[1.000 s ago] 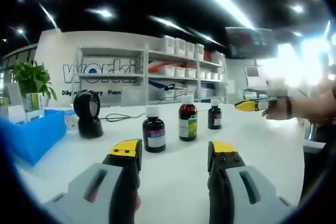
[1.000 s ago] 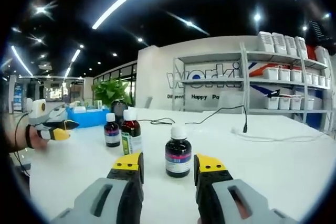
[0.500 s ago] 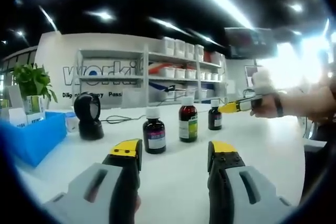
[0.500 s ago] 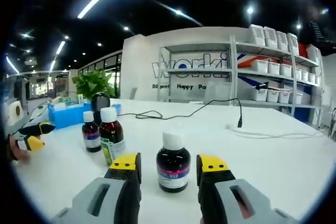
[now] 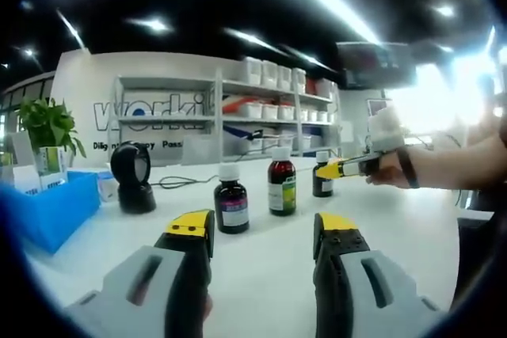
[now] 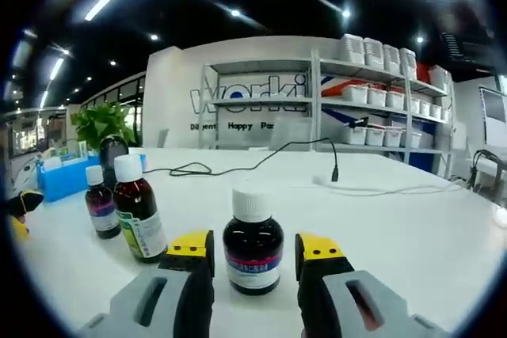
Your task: Rotate the medicine bottle to make it face forward pick up the medicine bottle inspect the drug traceability code place the medicine on the table
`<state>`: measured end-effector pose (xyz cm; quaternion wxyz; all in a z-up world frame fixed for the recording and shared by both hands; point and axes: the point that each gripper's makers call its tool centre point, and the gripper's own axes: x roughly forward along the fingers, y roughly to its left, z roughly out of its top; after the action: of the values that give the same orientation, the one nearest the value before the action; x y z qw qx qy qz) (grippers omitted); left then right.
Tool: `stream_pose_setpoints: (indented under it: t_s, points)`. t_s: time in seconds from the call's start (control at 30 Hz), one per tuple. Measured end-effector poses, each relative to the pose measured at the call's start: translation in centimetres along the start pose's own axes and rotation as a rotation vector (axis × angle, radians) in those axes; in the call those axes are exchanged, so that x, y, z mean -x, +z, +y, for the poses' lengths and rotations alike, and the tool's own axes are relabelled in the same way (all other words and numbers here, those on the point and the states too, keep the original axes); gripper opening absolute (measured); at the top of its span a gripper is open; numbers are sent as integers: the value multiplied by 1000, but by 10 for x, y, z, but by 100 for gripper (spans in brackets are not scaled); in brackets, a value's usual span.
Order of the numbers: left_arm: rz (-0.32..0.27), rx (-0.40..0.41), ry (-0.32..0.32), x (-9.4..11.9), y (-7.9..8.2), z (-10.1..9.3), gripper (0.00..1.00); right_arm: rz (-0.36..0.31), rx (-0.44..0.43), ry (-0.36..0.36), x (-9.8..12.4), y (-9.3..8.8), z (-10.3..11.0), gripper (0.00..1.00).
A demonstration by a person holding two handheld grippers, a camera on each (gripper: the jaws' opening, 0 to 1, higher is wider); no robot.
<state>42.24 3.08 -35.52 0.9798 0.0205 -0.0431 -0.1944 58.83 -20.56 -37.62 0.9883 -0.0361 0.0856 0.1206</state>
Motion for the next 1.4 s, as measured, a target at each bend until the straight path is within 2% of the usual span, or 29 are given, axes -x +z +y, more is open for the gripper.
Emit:
stream_pose_setpoints:
  t_s: [0.17, 0.3, 0.7, 0.77, 0.83, 1.0, 1.1, 1.27, 1.33, 1.4]
  points:
    - [-3, 3, 0, 0, 1, -1, 41, -1, 39, -47, -3, -4, 4, 32]
    - [0, 3, -4, 0, 0, -1, 41, 6, 33, -82, -4, -5, 1, 28]
    - [-4, 5, -14, 1, 1, -2, 41, -3, 9, -35, -3, -5, -1, 27]
    - [-5, 4, -16, 0, 1, -3, 41, -7, -25, -19, -2, -4, -2, 27]
    - [-4, 3, -15, 0, 1, -3, 41, -9, 2, -8, -2, -3, -2, 26]
    - [-2, 3, -10, 0, 0, -2, 41, -46, -7, 52, 1, 11, 0, 26]
    - [-2, 2, -10, 0, 0, -2, 41, -68, -11, 93, 4, 25, 3, 26]
    - [1, -2, -8, 0, 0, -2, 41, -114, -14, 207, 10, 56, 10, 26]
    - [1, -8, -2, 0, 0, -2, 41, -163, 28, 258, 12, 72, 12, 26]
    - [-1, -5, 3, 1, 1, -1, 41, -158, 15, 277, 12, 80, 9, 26]
